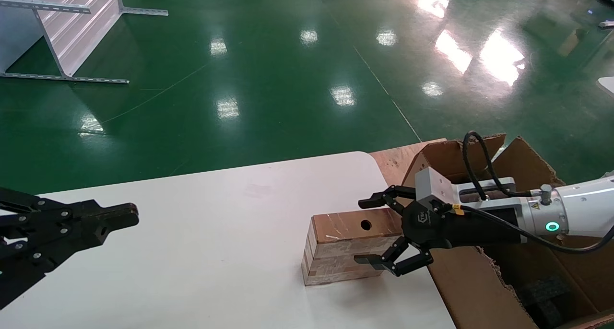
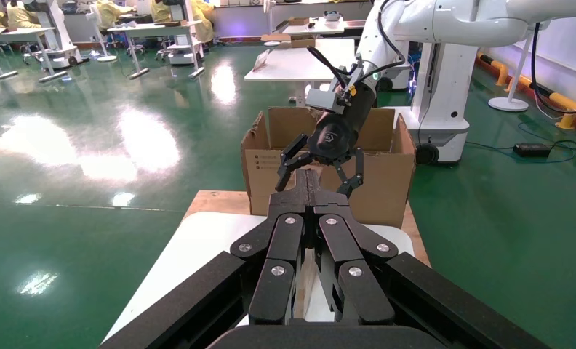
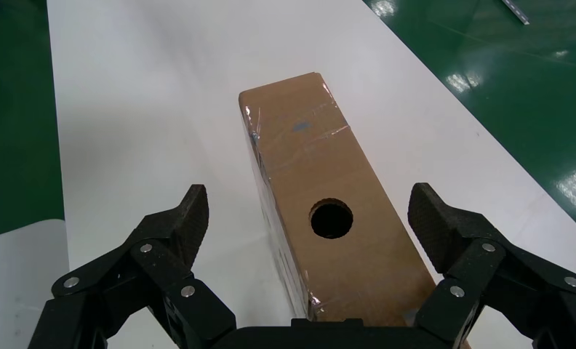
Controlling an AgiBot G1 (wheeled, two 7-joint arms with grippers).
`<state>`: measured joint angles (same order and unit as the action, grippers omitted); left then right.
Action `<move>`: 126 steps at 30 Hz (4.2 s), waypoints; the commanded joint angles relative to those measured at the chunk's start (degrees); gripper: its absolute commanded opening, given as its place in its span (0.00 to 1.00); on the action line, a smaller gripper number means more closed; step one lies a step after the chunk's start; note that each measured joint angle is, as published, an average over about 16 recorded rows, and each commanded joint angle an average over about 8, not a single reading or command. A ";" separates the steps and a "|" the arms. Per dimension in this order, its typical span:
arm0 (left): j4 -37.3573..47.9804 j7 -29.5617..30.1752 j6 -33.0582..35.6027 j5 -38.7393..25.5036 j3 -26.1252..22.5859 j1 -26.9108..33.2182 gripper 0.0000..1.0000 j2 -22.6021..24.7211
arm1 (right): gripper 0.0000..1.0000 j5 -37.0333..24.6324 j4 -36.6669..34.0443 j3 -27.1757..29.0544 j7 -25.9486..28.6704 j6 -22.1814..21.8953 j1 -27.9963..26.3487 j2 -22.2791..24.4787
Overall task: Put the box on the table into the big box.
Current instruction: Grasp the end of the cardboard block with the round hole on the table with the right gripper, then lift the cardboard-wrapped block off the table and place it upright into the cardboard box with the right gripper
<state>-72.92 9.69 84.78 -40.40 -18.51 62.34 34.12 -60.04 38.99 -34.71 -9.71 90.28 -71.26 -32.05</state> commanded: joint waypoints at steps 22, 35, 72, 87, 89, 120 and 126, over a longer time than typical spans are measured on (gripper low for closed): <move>0.02 -0.02 -0.03 0.03 -0.02 -0.01 0.01 -0.01 | 1.00 1.01 -2.96 -3.78 -1.58 -0.13 -2.59 -0.43; 0.02 -0.02 -0.03 0.03 -0.02 -0.01 1.00 -0.01 | 0.93 0.89 -2.72 -3.55 -1.60 -0.12 -2.51 -0.40; 0.02 -0.02 -0.03 0.03 -0.02 -0.01 1.00 -0.01 | 0.00 0.69 -2.55 -3.39 -1.63 -0.19 -2.41 -0.33; 0.04 -0.03 -0.02 0.04 -0.04 0.01 1.00 -0.01 | 0.00 4.51 5.43 -3.30 3.14 -0.01 -6.76 3.26; 0.04 -0.03 -0.02 0.04 -0.05 0.01 1.00 -0.02 | 0.00 5.32 7.01 -2.87 5.09 -0.20 -8.74 4.81; 0.05 -0.06 -0.04 0.07 -0.09 0.02 1.00 -0.03 | 0.00 11.80 -17.96 1.58 1.52 -4.65 -8.75 24.61; 0.05 -0.06 -0.04 0.08 -0.10 0.02 1.00 -0.04 | 0.00 14.90 -28.20 1.64 -1.46 -4.45 -3.40 21.73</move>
<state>-72.87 9.63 84.74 -40.32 -18.62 62.36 34.09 -45.06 10.73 -32.68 -11.43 85.99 -74.77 -10.39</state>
